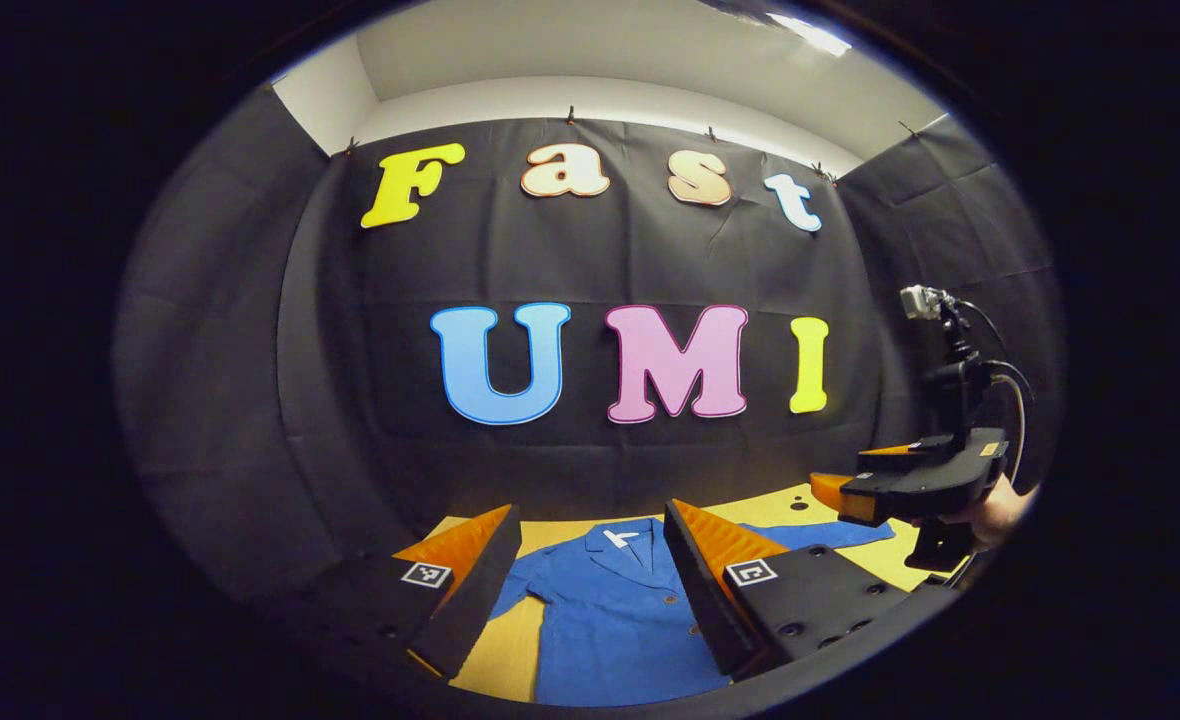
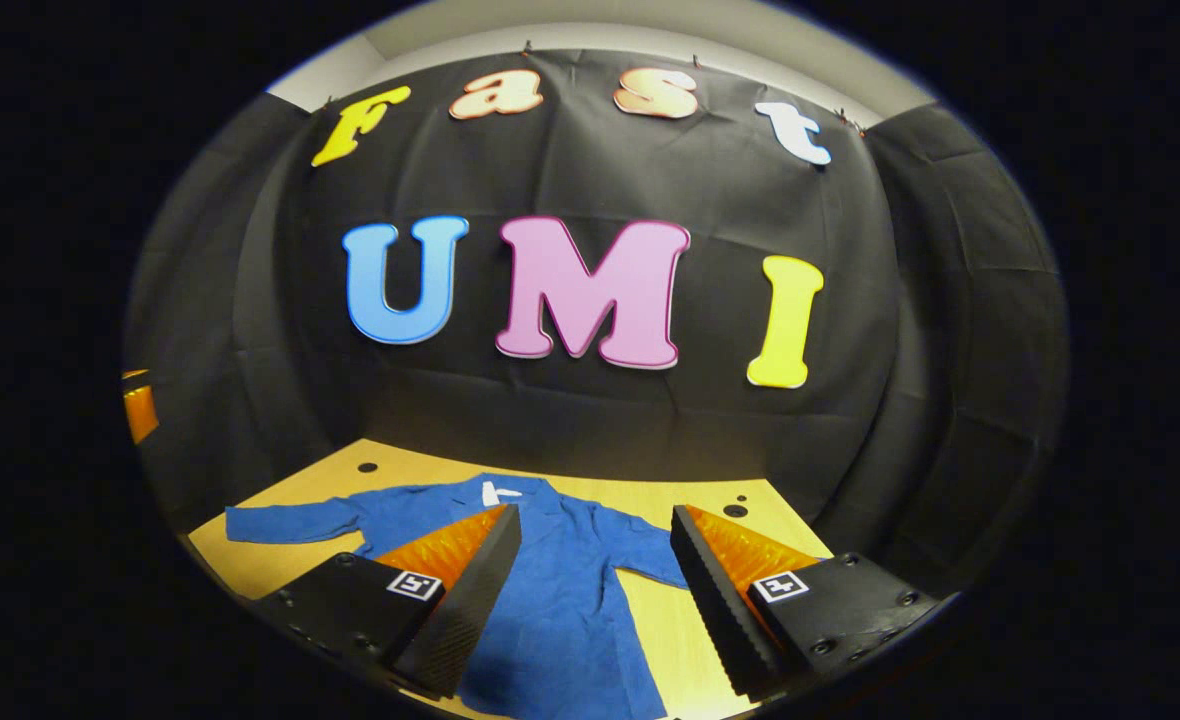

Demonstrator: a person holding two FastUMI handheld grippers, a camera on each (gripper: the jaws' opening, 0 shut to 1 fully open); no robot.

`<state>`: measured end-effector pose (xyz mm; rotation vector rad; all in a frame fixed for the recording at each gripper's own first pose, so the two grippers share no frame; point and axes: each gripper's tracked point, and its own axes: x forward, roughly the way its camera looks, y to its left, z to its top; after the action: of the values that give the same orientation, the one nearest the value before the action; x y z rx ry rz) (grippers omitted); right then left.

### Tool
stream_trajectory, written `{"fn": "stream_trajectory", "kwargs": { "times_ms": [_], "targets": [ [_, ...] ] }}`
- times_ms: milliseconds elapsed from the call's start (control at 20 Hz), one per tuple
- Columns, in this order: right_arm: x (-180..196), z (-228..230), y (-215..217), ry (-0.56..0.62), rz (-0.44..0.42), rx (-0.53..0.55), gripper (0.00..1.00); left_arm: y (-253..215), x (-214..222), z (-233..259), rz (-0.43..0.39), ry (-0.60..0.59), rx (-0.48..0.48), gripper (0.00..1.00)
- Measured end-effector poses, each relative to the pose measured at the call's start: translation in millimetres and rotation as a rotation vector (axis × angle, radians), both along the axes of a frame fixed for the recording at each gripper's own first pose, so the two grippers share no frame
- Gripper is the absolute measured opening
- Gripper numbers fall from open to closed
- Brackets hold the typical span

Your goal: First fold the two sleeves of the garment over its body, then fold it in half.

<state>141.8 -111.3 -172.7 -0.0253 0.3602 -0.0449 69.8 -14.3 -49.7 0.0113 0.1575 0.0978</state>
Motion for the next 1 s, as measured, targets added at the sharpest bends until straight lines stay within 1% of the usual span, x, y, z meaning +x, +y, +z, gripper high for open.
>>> {"fn": "stream_trajectory", "kwargs": {
  "times_ms": [100,300,400,500,650,750,850,950,1000],
  "targets": [
    [16.6,-25.2,-28.3,0.05,-0.022,-0.012,0.96,-6.5,10.4,-4.1,0.016,0.013,-0.016,0.82],
    [36.5,-86.5,-91.5,0.18,-0.083,-0.047,0.96,-15.7,30.6,-10.7,0.057,0.03,-0.011,0.82],
    [39.3,-118.1,-123.6,0.274,-0.112,-0.08,0.96,-22.4,42.3,-16.1,0.071,0.049,-0.013,0.82],
    [37.9,-153.3,-153.1,0.359,-0.147,-0.088,0.97,-31.0,54.0,-25.0,0.086,0.07,-0.013,0.82],
    [37.4,-197.1,-204.7,0.461,-0.221,-0.07,0.98,-43.8,70.9,-32.6,0.101,0.098,-0.005,0.82],
    [34.1,-225.1,-243.6,0.531,-0.288,-0.087,0.98,-55.5,83.2,-38.4,0.105,0.117,-0.001,0.82],
    [29.2,-243.3,-280.0,0.589,-0.363,-0.074,0.98,-66.7,95.6,-42.0,0.102,0.132,0.005,0.82],
    [21.9,-265.4,-306.9,0.646,-0.436,-0.061,0.99,-79.5,106.0,-44.0,0.096,0.145,0.025,0.82],
    [27.9,-282.4,-308.8,0.672,-0.466,-0.056,0.98,-85.0,111.1,-44.8,0.094,0.148,0.034,0.82]
  ]
}}
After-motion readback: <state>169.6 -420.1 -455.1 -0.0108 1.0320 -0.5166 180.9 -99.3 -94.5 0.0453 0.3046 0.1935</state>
